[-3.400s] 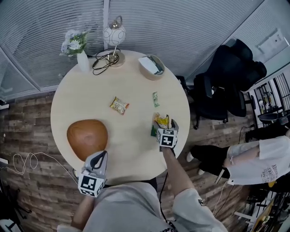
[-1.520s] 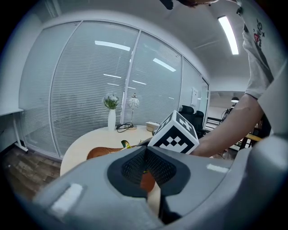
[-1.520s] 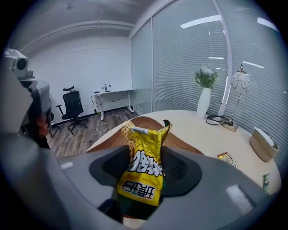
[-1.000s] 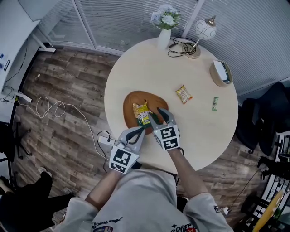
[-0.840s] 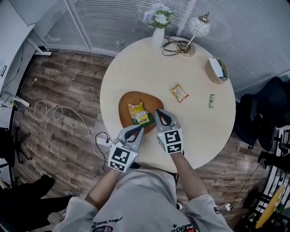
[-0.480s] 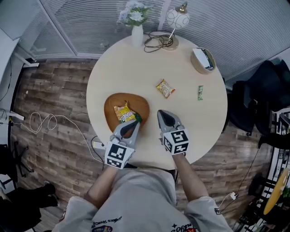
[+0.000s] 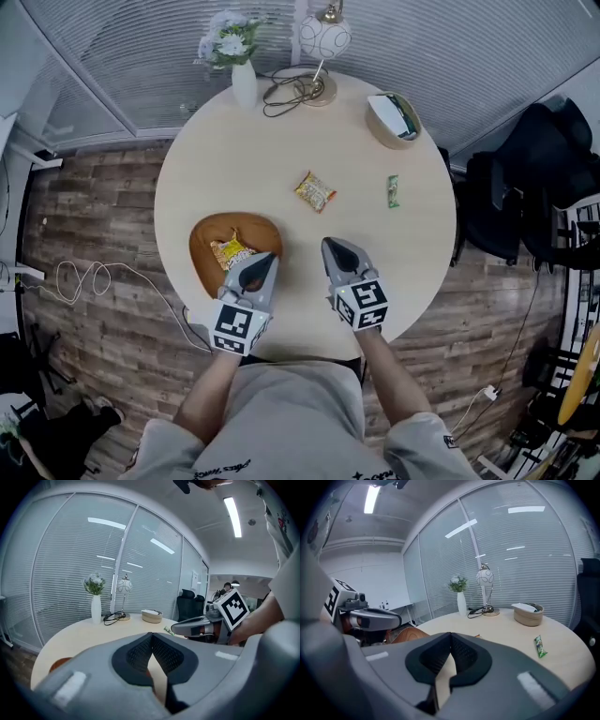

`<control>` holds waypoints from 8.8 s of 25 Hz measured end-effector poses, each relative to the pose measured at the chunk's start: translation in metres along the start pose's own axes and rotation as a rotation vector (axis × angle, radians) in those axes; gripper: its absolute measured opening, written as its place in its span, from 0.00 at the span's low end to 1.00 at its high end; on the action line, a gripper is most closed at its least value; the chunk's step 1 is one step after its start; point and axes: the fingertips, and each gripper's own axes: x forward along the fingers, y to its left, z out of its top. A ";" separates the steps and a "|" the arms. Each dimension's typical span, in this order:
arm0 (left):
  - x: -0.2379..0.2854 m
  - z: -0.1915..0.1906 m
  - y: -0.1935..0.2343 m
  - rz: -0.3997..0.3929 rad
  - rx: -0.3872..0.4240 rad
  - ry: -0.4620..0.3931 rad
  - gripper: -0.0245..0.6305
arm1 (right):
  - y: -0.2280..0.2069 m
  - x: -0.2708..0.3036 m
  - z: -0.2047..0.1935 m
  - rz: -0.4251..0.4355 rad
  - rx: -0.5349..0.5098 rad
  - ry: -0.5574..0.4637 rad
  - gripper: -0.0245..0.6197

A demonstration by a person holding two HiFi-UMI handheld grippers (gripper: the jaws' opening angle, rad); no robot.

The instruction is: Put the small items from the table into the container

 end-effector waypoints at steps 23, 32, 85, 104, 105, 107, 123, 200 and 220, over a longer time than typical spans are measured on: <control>0.005 -0.030 0.041 0.113 -0.077 0.091 0.03 | -0.111 0.166 -0.065 -0.083 -0.206 0.369 0.24; 0.002 -0.031 0.052 0.127 -0.099 0.090 0.03 | -0.112 0.167 -0.077 -0.078 -0.143 0.430 0.19; -0.101 -0.039 0.094 0.267 -0.137 0.009 0.03 | 0.157 0.104 -0.064 0.266 -0.344 0.373 0.16; 0.000 -0.019 0.004 0.019 -0.045 0.064 0.02 | -0.086 -0.013 -0.062 -0.215 0.056 0.203 0.04; 0.006 -0.018 -0.002 0.008 -0.040 0.061 0.02 | -0.097 -0.017 -0.063 -0.232 0.060 0.201 0.04; 0.013 -0.013 -0.012 -0.010 -0.033 0.043 0.03 | -0.120 -0.024 -0.063 -0.275 0.051 0.198 0.04; 0.022 -0.035 -0.020 0.040 -0.059 0.131 0.03 | -0.294 0.016 -0.093 -0.465 -0.022 0.414 0.17; -0.045 -0.023 0.032 0.001 -0.070 0.007 0.03 | 0.097 -0.019 -0.038 -0.066 0.176 0.116 0.04; -0.033 -0.011 0.008 -0.088 0.001 0.004 0.03 | 0.099 -0.032 -0.013 -0.116 0.169 0.027 0.04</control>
